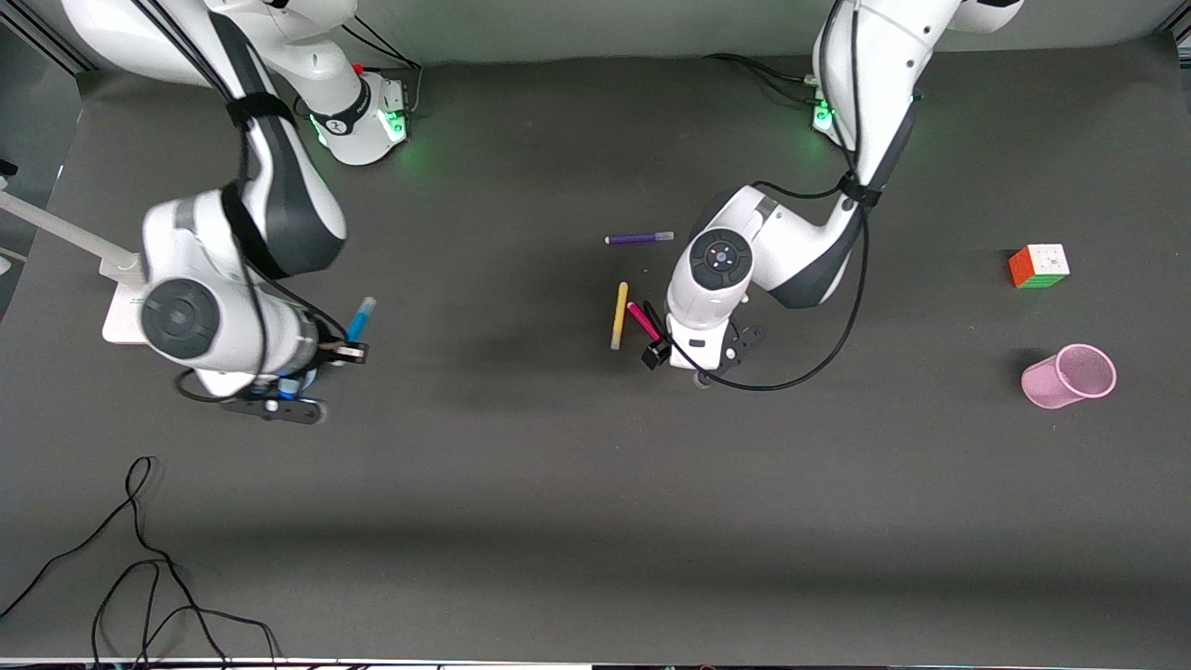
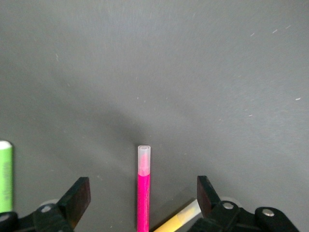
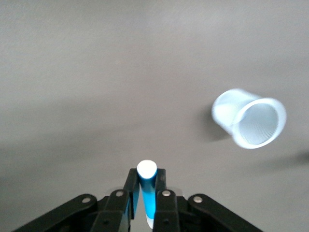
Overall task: Place pink and blue markers in matching cups
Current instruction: 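Drop the blue marker into the clear cup while the left gripper grasps pink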
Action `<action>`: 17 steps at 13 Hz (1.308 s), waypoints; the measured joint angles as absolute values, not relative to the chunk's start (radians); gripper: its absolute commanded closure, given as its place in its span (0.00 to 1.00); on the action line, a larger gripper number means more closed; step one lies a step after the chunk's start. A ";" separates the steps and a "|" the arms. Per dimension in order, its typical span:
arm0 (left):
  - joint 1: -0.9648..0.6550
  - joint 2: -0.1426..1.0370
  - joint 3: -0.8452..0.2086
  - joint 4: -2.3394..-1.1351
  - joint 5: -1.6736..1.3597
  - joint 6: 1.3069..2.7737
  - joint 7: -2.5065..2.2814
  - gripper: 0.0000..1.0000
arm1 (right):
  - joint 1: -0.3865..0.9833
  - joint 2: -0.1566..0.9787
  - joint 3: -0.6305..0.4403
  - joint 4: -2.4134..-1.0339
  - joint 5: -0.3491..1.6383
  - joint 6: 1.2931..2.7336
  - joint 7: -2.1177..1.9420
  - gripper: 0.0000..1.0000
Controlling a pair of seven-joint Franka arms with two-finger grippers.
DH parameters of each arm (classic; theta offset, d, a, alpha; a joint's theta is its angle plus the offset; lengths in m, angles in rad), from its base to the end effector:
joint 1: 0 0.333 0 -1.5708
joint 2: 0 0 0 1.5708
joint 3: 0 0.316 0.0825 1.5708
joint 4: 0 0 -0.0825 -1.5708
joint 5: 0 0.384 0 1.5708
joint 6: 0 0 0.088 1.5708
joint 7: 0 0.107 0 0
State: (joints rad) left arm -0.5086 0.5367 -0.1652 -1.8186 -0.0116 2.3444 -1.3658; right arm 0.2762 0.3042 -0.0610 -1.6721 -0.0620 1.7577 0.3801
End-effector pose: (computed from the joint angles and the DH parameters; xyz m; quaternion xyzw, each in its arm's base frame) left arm 0.5124 -0.3998 0.2458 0.9344 0.3532 -0.0405 0.0224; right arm 0.6077 0.1304 0.4111 0.9907 -0.0724 -0.0926 0.0691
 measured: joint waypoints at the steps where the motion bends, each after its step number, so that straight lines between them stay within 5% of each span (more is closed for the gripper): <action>1: -0.520 0.551 -0.165 -1.826 -0.011 2.363 -1.392 0.05 | 0.276 0.270 -0.083 -1.702 -0.085 1.792 0.334 1.00; 9: -0.568 0.637 -0.161 -1.829 0.000 2.433 -1.488 0.19 | 0.274 0.104 -0.285 -2.109 -0.142 2.334 0.011 1.00; 11: -0.583 0.654 -0.161 -1.830 0.033 2.456 -1.522 0.41 | 0.275 0.104 -0.313 -2.139 -0.142 2.403 -0.044 1.00; 12: -0.587 0.660 -0.161 -1.830 0.053 2.461 -1.536 0.61 | 0.275 0.104 -0.324 -2.153 -0.142 2.428 -0.059 1.00; 13: -0.589 0.661 -0.161 -1.829 0.069 2.469 -1.543 0.86 | 0.275 0.104 -0.329 -2.171 -0.142 2.452 -0.064 0.87; 14: -0.589 0.660 -0.161 -1.825 0.074 2.471 -1.544 1.00 | 0.275 0.104 -0.329 -2.187 -0.142 2.470 -0.065 0.01; 17: -0.589 0.657 -0.161 -1.822 0.104 2.472 -1.544 1.00 | 0.276 0.105 -0.331 -2.204 -0.143 2.479 -0.065 0.00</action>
State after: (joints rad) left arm -0.5894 0.6565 -0.1606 -1.8217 0.1042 2.4716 -1.5442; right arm 0.2763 0.1046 -0.3311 -2.2038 -0.1425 2.4792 -0.0646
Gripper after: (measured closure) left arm 0.780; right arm 0.678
